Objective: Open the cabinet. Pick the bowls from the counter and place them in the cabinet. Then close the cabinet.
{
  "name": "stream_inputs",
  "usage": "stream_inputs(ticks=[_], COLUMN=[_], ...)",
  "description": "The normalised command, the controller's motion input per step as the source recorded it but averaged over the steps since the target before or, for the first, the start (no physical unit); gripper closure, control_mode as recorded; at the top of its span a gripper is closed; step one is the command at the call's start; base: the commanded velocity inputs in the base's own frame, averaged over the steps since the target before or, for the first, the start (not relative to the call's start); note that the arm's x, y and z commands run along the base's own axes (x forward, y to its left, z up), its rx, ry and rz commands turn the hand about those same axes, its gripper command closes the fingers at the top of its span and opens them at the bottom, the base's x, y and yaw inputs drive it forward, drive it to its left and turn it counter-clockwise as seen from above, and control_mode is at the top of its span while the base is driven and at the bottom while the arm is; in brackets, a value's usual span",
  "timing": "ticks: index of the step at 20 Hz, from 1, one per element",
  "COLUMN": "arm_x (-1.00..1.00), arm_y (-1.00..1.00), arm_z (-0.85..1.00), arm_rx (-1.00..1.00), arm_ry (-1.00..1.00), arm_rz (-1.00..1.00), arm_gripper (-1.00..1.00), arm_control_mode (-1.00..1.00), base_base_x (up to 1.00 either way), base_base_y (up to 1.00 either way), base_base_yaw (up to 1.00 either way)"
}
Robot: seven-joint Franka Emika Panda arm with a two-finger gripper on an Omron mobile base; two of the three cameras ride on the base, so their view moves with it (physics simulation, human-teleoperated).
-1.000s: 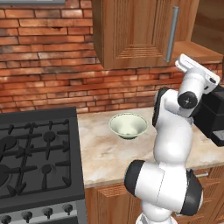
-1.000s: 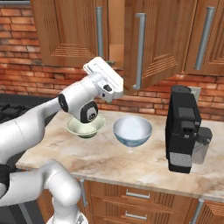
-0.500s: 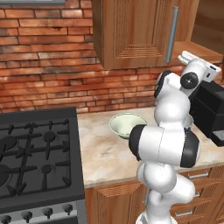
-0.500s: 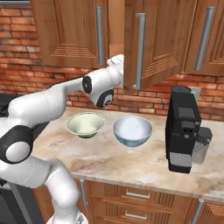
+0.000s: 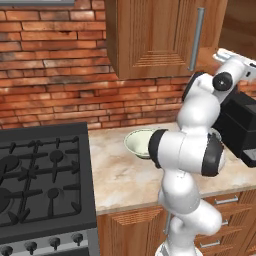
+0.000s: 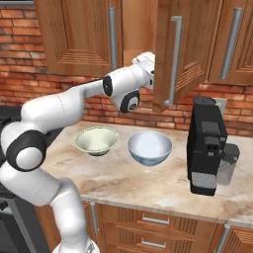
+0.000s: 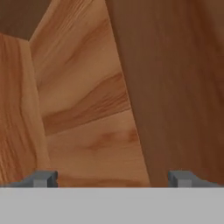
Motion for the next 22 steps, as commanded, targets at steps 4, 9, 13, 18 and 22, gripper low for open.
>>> stream_inputs(ticks=[4,9,13,18,22], arm_x=[0.00,-0.03,-0.08,-0.25,-0.81], arm_y=[-1.00,-0.72,-0.14,-0.47,0.59], arm_z=[0.42,0.02,0.00,0.01,0.37], arm_rx=[0.10,0.12,0.00,0.10,-0.18], arm_ry=[-0.15,-0.09,0.00,0.00,0.00], arm_rz=[0.12,0.17,0.20,0.42,0.27], arm_gripper=[-1.00,-1.00,-1.00,-1.00,-1.00], arm_control_mode=[-1.00,-1.00,-1.00,-1.00,-1.00], base_base_x=[0.00,0.00,0.00,0.00,0.00], base_base_y=[0.00,0.00,0.00,0.00,0.00], base_base_yaw=[0.00,0.00,0.00,0.00,0.00])
